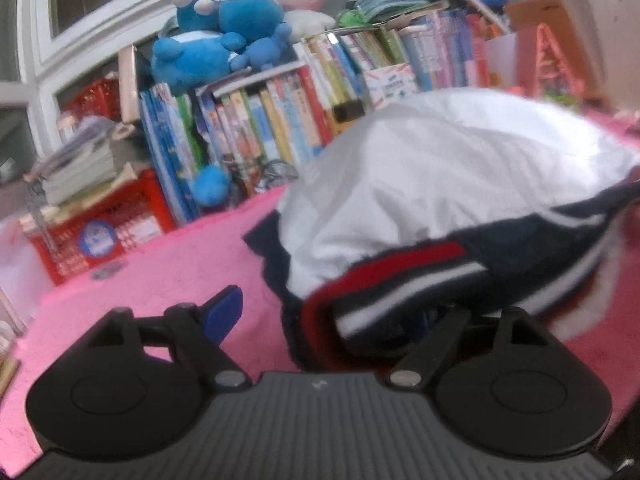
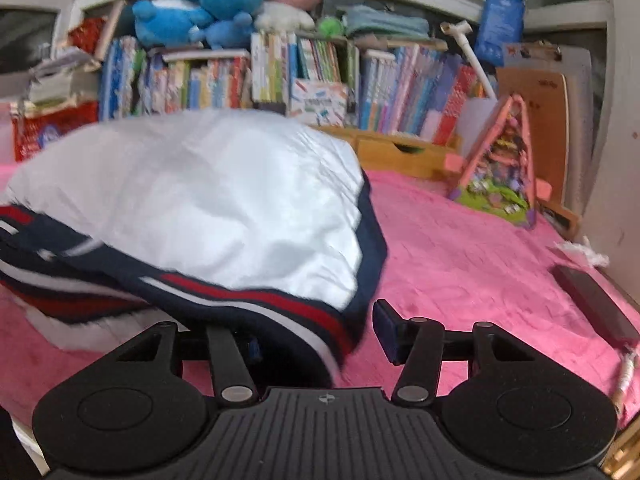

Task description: Fold clothes

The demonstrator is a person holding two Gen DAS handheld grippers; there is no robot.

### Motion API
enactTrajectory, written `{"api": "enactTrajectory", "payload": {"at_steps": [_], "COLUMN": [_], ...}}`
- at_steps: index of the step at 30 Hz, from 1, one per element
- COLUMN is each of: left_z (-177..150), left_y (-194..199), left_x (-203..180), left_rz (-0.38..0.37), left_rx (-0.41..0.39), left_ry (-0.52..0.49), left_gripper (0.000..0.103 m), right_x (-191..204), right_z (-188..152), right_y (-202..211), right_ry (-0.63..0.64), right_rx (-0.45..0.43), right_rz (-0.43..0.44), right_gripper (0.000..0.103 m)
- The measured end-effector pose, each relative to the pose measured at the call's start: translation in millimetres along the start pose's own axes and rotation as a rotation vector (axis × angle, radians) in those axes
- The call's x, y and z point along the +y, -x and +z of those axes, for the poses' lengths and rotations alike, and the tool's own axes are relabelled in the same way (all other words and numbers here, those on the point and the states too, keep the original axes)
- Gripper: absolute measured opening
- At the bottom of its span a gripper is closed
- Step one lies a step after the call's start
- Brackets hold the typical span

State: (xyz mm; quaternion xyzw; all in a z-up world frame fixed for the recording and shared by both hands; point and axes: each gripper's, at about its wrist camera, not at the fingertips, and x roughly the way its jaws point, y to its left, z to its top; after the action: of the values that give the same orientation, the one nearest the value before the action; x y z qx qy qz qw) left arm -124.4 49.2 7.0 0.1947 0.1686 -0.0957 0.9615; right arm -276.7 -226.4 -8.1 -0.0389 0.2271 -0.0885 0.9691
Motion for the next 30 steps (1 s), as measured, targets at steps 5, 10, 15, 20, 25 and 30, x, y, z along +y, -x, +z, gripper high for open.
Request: {"api": "enactTrajectory", "payload": {"at_steps": [5,10,15,20,25,30], "left_z": [11.2,32.2,54.7,24.0,-12.0,51.4], "left_y": [-20.5,-12.7,-15.6,14.4,38.7,-26.9], "left_x": [25.7,65.4,96.1,109.3,106.2,91.6], "left_rz": [0.207,0.318,0.239,-0.172,-0.294,-0.107], "left_rx": [-0.005,-0.109,-0.069,0.07,0.25,0.157], "left_ry": [0.004,-0.052,0.046,0.253,0.266,0.112], "left_gripper": [0.093,0.103,0.091,0.063,0.042,0.027], "right_x": [-1.1,-3.1,17.2,0.6,-17.9,-1.7], "right_z": [6.8,9.6,29.3,39.8,23.9,53.0], "right_y": [-0.4,-14.5,-21.8,-10.8,4.4,-32.7], "right_ry": [0.006,0.008,0.027,-0.013,0.124,0.283], "right_rx": [-0.034,-0.022,-0.087,0.01,0.244,0.27], "right_rz": [-0.042,-0.051,0.012,0.139,0.173,0.179], "right_gripper": [0.057,0.072,0.063,0.019,0.021,0.016]}}
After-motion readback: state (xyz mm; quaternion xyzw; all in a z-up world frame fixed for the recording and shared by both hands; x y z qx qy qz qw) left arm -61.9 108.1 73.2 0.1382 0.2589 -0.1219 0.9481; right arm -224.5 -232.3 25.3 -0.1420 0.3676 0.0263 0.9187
